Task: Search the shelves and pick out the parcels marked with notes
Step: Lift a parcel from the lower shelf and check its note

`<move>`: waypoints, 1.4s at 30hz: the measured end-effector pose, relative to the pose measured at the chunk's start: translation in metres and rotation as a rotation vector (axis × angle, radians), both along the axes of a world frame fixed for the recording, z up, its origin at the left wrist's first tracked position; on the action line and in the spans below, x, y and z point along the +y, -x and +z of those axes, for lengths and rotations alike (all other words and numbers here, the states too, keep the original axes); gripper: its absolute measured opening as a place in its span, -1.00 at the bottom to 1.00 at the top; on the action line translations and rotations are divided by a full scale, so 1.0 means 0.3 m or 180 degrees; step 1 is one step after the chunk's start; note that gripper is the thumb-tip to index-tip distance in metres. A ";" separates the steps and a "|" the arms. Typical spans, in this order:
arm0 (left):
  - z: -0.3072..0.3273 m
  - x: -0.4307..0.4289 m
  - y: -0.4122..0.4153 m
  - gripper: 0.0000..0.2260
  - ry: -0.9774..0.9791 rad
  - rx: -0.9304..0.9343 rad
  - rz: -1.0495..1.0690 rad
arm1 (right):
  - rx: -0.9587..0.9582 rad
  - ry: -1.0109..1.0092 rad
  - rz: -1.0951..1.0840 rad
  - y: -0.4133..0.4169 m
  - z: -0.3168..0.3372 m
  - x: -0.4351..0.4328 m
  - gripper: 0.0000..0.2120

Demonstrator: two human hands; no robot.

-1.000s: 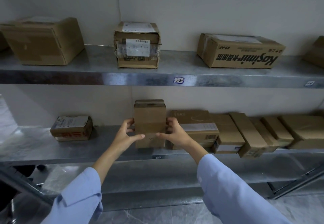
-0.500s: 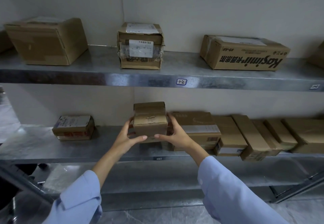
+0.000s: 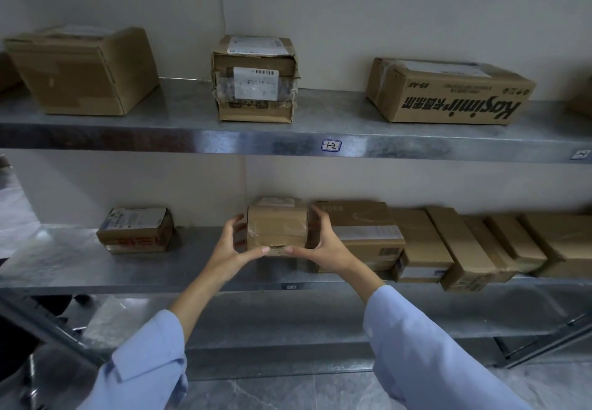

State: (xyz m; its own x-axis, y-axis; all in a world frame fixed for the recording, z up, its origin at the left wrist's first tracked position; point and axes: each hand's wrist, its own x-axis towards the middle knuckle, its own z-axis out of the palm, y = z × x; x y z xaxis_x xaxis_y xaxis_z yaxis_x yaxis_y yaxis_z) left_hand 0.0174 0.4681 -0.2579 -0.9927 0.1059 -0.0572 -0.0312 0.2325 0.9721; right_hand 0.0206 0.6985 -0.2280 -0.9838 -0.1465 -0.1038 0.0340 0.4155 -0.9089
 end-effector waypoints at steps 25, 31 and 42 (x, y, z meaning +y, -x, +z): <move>-0.109 0.027 -0.023 -0.25 0.0482 0.0558 0.0306 | 0.0338 -0.0088 -0.0116 -0.014 -0.111 -0.022 -0.19; -0.189 0.032 -0.030 -0.25 0.0539 0.0415 0.0312 | 0.0229 -0.0382 -0.0108 -0.014 -0.207 -0.038 -0.19; -0.263 0.056 0.011 -0.31 0.0613 0.0359 0.0386 | 0.0161 -0.0526 -0.0296 0.030 -0.307 -0.047 -0.23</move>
